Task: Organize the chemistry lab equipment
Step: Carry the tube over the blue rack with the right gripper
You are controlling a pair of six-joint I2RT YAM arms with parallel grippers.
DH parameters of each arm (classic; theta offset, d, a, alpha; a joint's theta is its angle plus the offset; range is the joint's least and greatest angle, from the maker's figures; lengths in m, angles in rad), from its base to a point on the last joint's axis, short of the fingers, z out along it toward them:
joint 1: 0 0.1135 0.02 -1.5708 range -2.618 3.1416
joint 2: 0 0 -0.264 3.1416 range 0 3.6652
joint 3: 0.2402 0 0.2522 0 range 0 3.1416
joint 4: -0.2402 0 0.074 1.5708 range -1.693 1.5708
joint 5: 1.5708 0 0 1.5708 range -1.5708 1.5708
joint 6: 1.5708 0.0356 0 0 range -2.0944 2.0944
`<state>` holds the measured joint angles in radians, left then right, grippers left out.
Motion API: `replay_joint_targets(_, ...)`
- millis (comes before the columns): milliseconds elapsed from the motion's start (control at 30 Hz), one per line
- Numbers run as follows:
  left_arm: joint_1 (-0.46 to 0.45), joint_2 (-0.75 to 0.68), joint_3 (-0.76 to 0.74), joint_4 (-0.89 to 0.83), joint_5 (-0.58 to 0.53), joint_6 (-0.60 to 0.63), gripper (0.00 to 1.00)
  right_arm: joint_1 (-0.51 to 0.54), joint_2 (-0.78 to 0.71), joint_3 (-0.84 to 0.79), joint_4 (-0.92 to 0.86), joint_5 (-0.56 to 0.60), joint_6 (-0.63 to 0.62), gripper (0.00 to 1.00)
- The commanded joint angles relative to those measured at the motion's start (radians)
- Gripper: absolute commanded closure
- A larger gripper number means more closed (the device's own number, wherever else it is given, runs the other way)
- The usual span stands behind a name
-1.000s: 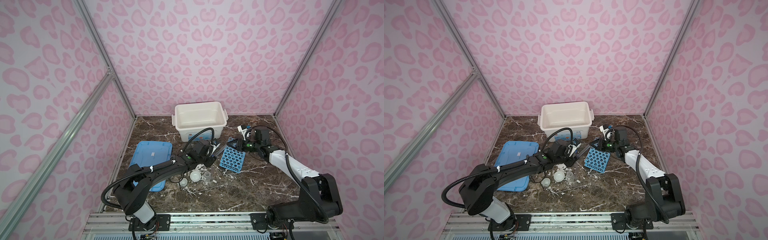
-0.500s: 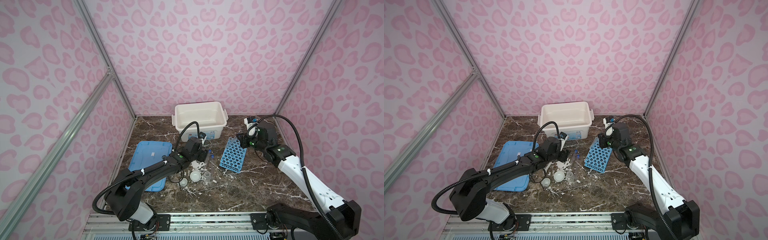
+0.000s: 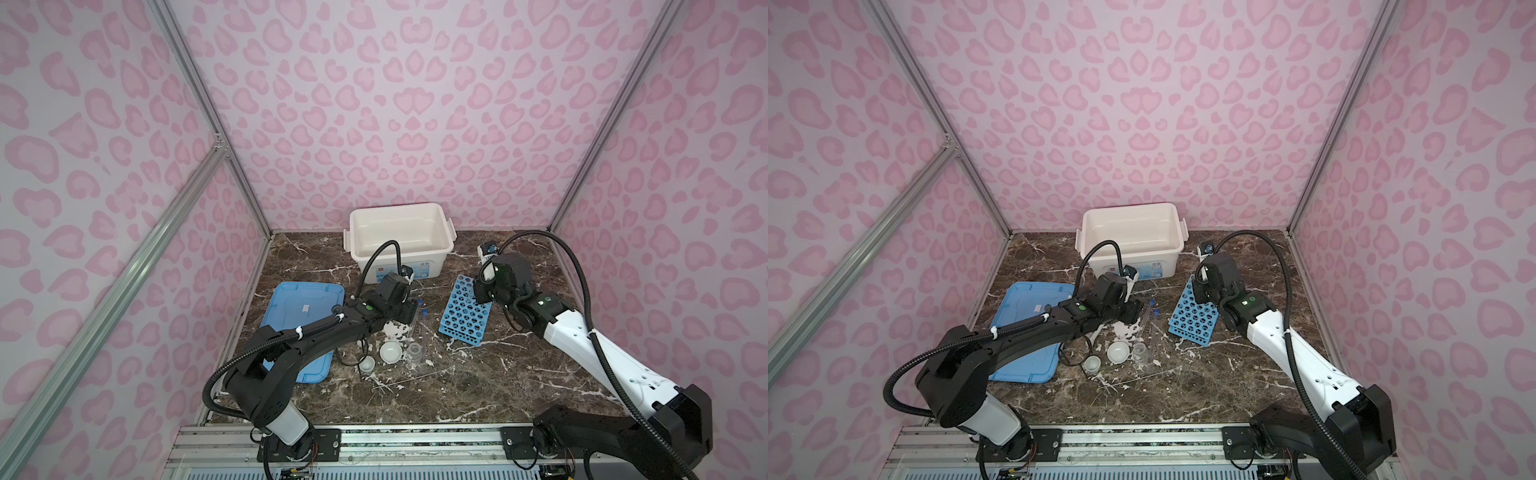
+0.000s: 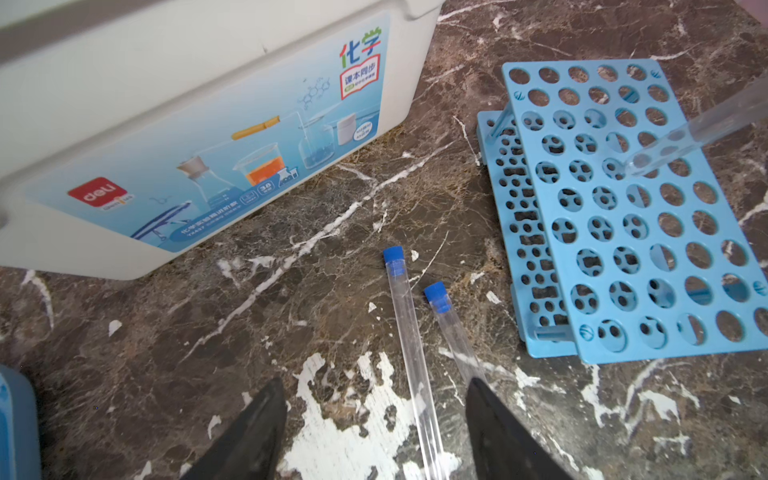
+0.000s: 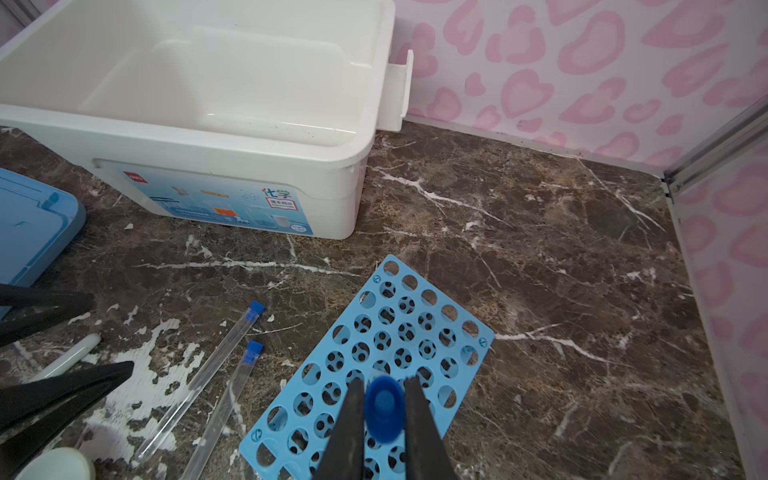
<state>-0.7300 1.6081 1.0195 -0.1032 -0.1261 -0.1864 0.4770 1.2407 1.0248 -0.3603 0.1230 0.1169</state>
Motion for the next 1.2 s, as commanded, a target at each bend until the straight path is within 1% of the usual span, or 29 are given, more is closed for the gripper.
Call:
replay_joint_targets(0, 0.000, 0.011, 0.014, -0.006, 0.017, -0.007, 0.30, 0.002, 0.016, -0.008, 0.039, 0.013, 0.003, 0.90)
replay_joint_targets(300, -0.001, 0.037, 0.019, -0.013, 0.031, -0.007, 0.31, 0.001, 0.026, 0.004, 0.042, -0.023, 0.026, 0.90)
replay_joint_targets(833, -0.010, 0.060, 0.022, -0.013, 0.038, -0.009, 0.31, 0.002, 0.061, -0.012, 0.093, -0.012, 0.031, 0.91)
replay_joint_targets(1100, -0.017, 0.072, 0.026, -0.013, 0.037, -0.009, 0.32, 0.006, 0.086, -0.016, 0.064, -0.030, 0.020, 0.90)
replay_joint_targets(1167, -0.018, 0.073, 0.027, -0.013, 0.036, -0.008, 0.32, 0.007, 0.091, -0.025, 0.066, -0.047, 0.013, 0.89)
